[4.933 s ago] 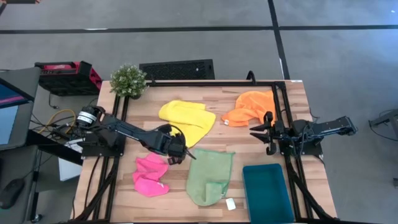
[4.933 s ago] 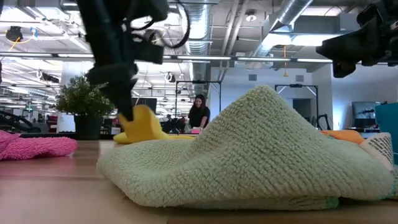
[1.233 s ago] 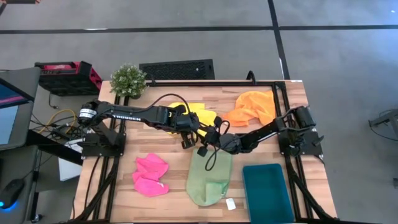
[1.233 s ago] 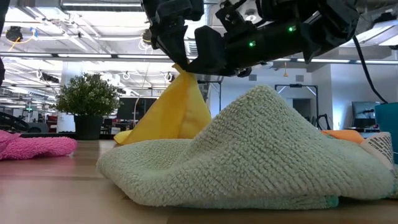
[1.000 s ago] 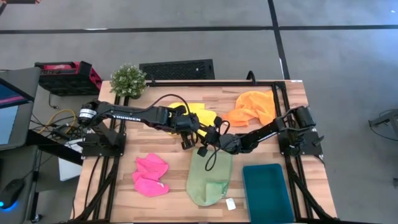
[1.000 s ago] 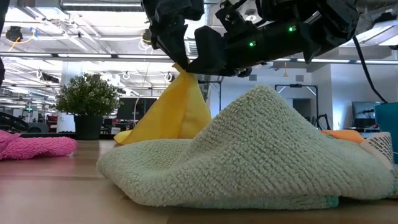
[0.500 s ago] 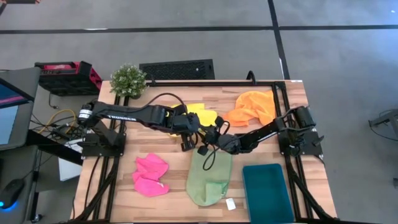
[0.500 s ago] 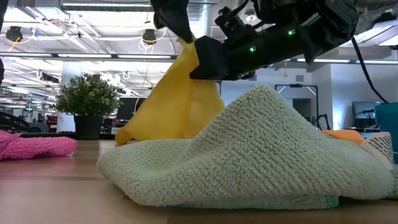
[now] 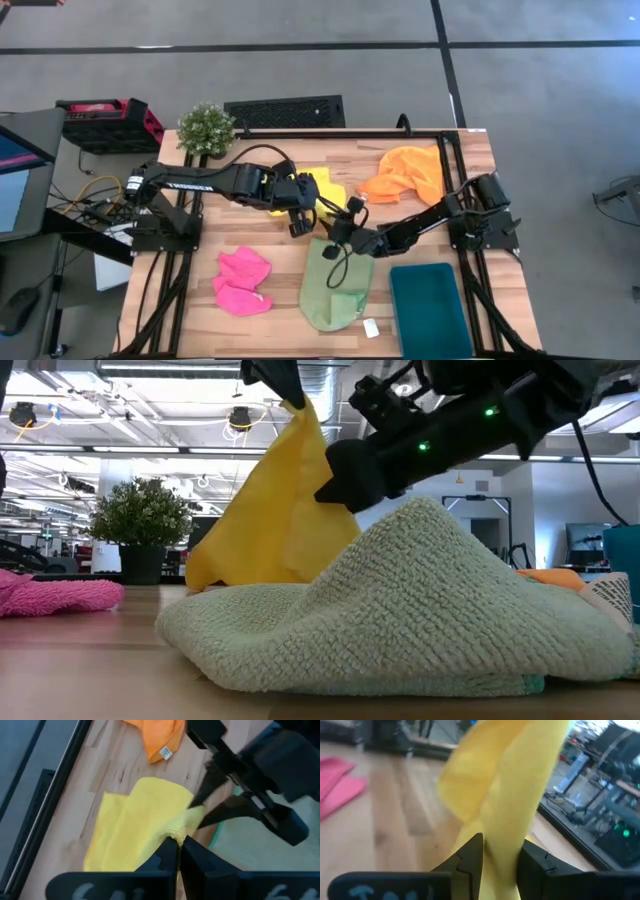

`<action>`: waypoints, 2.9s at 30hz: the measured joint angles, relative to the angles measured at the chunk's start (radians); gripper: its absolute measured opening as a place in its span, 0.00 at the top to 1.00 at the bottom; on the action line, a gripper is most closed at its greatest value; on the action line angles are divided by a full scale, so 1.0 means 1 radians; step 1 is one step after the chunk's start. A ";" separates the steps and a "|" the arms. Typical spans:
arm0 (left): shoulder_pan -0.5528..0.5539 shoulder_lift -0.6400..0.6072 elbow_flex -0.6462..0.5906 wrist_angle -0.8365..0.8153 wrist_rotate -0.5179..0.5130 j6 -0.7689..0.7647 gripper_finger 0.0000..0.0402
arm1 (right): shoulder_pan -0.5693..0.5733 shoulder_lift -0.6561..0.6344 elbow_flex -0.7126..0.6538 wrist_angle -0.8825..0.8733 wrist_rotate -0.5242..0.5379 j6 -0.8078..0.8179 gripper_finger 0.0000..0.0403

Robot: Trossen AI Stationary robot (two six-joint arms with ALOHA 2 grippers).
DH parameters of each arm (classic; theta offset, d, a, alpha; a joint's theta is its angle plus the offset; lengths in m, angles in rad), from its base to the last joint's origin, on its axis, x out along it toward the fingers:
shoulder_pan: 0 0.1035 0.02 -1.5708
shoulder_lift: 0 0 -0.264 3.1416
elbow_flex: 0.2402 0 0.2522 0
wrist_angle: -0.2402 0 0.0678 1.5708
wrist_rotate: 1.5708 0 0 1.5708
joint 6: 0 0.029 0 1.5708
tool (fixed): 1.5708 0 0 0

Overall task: Fold microfiber towels
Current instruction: Fold the yellow microfiber towel

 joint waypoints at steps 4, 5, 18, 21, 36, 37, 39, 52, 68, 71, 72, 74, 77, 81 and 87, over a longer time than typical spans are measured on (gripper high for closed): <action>0.000 0.000 0.000 0.000 0.000 -0.006 1.00 | 0.057 0.000 -0.001 -0.029 -0.001 -0.060 0.71; 0.000 0.000 0.000 0.000 0.000 -0.007 1.00 | 0.071 0.000 -0.001 -0.031 -0.003 -0.076 0.71; 0.000 0.000 0.000 0.007 -0.050 -0.012 1.00 | 0.072 0.000 0.000 -0.138 -0.075 -0.072 0.71; 0.000 0.000 0.018 -0.006 -0.059 -0.011 1.00 | 0.076 0.000 -0.001 -0.173 -0.072 -0.074 0.71; 0.002 -0.005 0.147 -0.028 -0.110 0.007 1.00 | 0.159 0.000 0.000 -0.162 0.032 -0.111 0.71; 0.003 -0.005 0.147 -0.032 -0.110 0.007 1.00 | 0.173 0.000 0.000 -0.156 0.055 -0.129 0.71; 0.003 -0.005 0.147 -0.035 -0.112 0.007 1.00 | 0.200 0.000 0.001 -0.156 0.090 -0.149 0.71; -0.004 -0.005 0.147 -0.037 -0.126 -0.001 1.00 | 0.109 0.000 0.048 -0.143 -0.058 -0.159 0.71; -0.006 -0.005 0.147 -0.033 -0.116 -0.002 1.00 | -0.059 0.000 0.049 -0.067 -0.191 -0.165 0.71; -0.014 -0.005 0.147 -0.017 -0.113 -0.008 1.00 | -0.081 0.000 0.049 -0.067 -0.214 -0.166 0.71; -0.018 -0.005 0.147 -0.006 -0.105 -0.007 1.00 | -0.087 0.000 0.049 -0.068 -0.214 -0.166 0.71; -0.028 -0.005 0.147 0.006 -0.088 -0.003 1.00 | -0.097 0.000 0.049 -0.079 -0.215 -0.167 0.71; -0.042 -0.005 0.157 0.004 -0.071 -0.001 1.00 | -0.110 0.000 0.049 -0.089 -0.213 -0.167 0.71; -0.060 -0.005 0.159 0.006 -0.071 -0.012 1.00 | -0.121 0.000 0.049 -0.089 -0.152 -0.191 0.71; -0.076 -0.005 0.159 -0.012 -0.072 -0.028 1.00 | -0.109 0.000 0.049 -0.092 -0.071 -0.206 0.71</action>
